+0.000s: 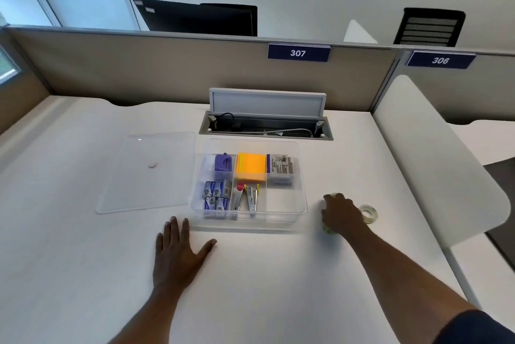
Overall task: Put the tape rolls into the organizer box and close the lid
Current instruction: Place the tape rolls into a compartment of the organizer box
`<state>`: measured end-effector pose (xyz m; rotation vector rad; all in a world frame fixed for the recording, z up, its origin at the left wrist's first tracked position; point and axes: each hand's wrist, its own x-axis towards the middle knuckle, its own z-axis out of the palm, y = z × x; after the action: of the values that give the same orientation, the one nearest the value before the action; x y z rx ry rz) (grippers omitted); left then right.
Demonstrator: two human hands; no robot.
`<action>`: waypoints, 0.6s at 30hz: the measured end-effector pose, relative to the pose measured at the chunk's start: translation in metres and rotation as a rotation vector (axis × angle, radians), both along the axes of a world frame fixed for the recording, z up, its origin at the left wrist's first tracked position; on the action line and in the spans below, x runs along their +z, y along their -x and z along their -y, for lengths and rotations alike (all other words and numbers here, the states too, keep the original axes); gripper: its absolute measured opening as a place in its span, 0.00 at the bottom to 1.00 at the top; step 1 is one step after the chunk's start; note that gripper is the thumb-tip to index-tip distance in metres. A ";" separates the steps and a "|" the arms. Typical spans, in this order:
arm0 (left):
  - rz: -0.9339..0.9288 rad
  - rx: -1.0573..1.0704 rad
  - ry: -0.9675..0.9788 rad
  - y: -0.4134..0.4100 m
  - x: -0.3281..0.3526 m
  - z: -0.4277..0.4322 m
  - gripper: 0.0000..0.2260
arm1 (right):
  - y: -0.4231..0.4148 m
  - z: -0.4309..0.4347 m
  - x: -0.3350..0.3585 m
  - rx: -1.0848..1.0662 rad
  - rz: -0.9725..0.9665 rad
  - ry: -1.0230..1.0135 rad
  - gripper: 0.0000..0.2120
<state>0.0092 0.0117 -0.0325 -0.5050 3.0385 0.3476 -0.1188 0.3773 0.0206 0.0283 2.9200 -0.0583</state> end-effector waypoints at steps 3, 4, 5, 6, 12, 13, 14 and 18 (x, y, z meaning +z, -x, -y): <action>0.006 0.004 -0.007 0.001 -0.002 0.002 0.45 | 0.002 -0.003 -0.002 0.007 -0.007 0.018 0.17; 0.005 0.006 -0.010 0.001 -0.002 0.002 0.44 | 0.003 -0.003 -0.002 0.012 -0.021 0.015 0.16; 0.003 0.009 -0.011 0.001 -0.002 0.002 0.44 | 0.004 -0.003 -0.003 0.021 -0.033 0.004 0.16; 0.002 0.010 -0.010 0.001 -0.003 0.001 0.43 | 0.005 -0.003 -0.004 0.030 -0.039 -0.008 0.17; 0.002 0.017 -0.003 0.001 -0.003 0.001 0.44 | 0.007 -0.004 -0.010 -0.035 -0.107 -0.027 0.18; 0.001 0.019 -0.003 0.001 -0.003 0.001 0.44 | 0.007 -0.004 -0.010 -0.056 -0.118 -0.032 0.19; -0.001 0.020 -0.003 0.001 -0.003 0.000 0.44 | 0.007 -0.003 -0.011 -0.074 -0.109 -0.027 0.19; -0.008 0.021 -0.008 0.001 -0.003 0.000 0.43 | 0.011 -0.005 -0.013 -0.070 0.007 0.048 0.21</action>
<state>0.0083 0.0122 -0.0350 -0.5365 3.0406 0.3629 -0.1298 0.3821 0.0075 0.1227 2.9090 -0.1391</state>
